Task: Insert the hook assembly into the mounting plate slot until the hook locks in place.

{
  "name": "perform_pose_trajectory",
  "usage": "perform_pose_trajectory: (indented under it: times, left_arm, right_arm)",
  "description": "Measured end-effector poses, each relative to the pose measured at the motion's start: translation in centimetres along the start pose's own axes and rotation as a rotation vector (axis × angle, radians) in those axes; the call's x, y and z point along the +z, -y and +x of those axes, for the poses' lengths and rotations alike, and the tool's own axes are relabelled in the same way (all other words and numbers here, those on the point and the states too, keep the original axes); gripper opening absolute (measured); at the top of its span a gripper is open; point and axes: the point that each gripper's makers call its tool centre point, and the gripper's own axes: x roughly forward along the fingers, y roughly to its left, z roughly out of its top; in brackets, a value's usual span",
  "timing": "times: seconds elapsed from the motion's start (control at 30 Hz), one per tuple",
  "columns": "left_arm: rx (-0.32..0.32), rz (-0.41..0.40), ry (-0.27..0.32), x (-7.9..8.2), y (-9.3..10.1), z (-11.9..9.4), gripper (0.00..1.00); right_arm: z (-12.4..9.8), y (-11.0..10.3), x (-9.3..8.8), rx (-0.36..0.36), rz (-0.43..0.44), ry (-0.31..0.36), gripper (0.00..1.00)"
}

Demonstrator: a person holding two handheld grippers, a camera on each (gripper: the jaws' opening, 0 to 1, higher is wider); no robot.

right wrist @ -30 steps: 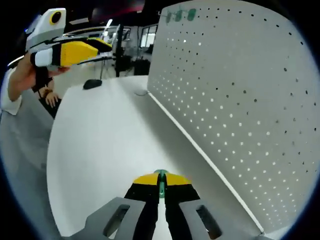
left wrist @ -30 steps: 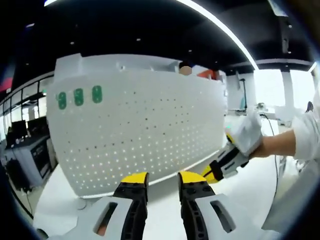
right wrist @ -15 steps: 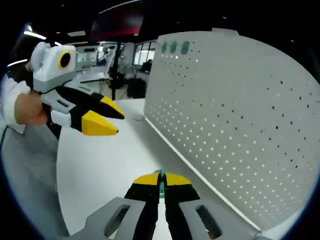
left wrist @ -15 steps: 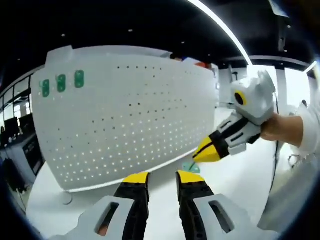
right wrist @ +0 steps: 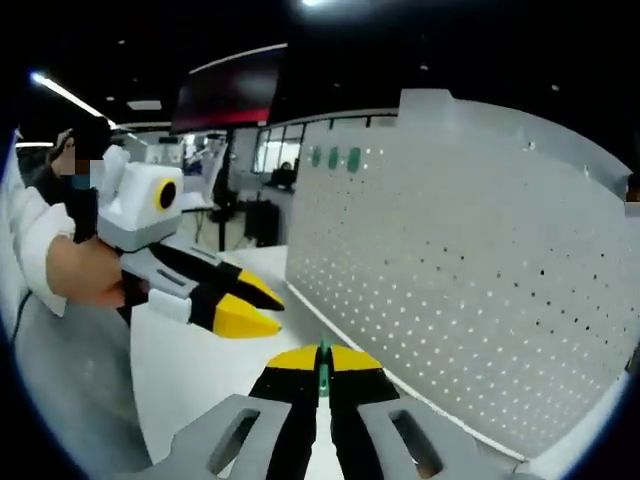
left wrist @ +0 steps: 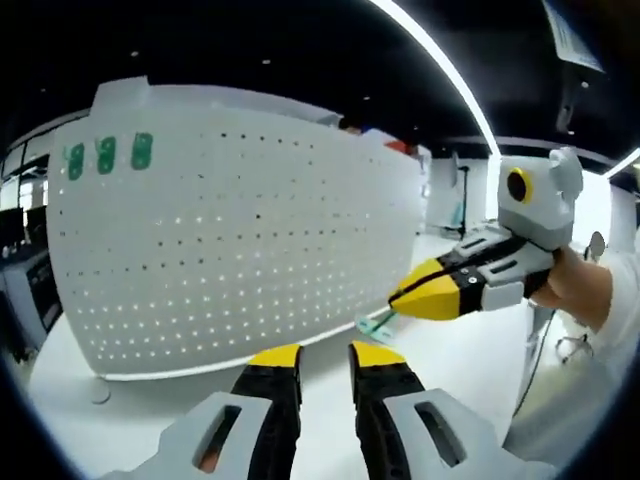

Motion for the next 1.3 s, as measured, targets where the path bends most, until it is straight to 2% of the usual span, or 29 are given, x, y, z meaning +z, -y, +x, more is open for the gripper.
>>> perform_pose_trajectory:
  times: [0.33,0.53,0.6,0.8,1.13,1.23,1.3]
  left_arm:
    - [-0.066,-0.090,0.030,1.0,1.4,0.5,0.17]
    - [-0.086,-0.121,0.038,1.0,1.9,0.6,0.12]
    - [-0.107,-0.137,0.044,1.1,2.2,0.6,0.07]
    - [-0.113,-0.163,0.061,1.6,2.0,0.4,0.06]
    - [-0.153,-0.085,0.064,2.2,1.8,0.1,0.04]
    - [-0.195,-0.072,0.055,2.2,2.0,0.0,0.04]
    - [-0.248,-0.052,0.049,2.4,2.3,0.0,0.03]
  right_arm:
    - [-0.6,-1.3,1.8,0.010,-0.024,0.054,0.00]
    - [-0.5,-1.6,2.0,0.011,-0.024,0.069,0.00]
    - [-0.5,-1.7,2.0,0.008,-0.026,0.072,0.00]
    - [-0.6,-1.9,2.3,0.012,-0.040,0.086,0.00]
    - [-0.5,-2.8,2.3,0.037,-0.066,0.084,0.01]
    - [-0.7,-3.1,2.4,0.054,-0.078,0.081,0.01]
    - [-0.9,-3.3,2.4,0.066,-0.084,0.084,0.01]
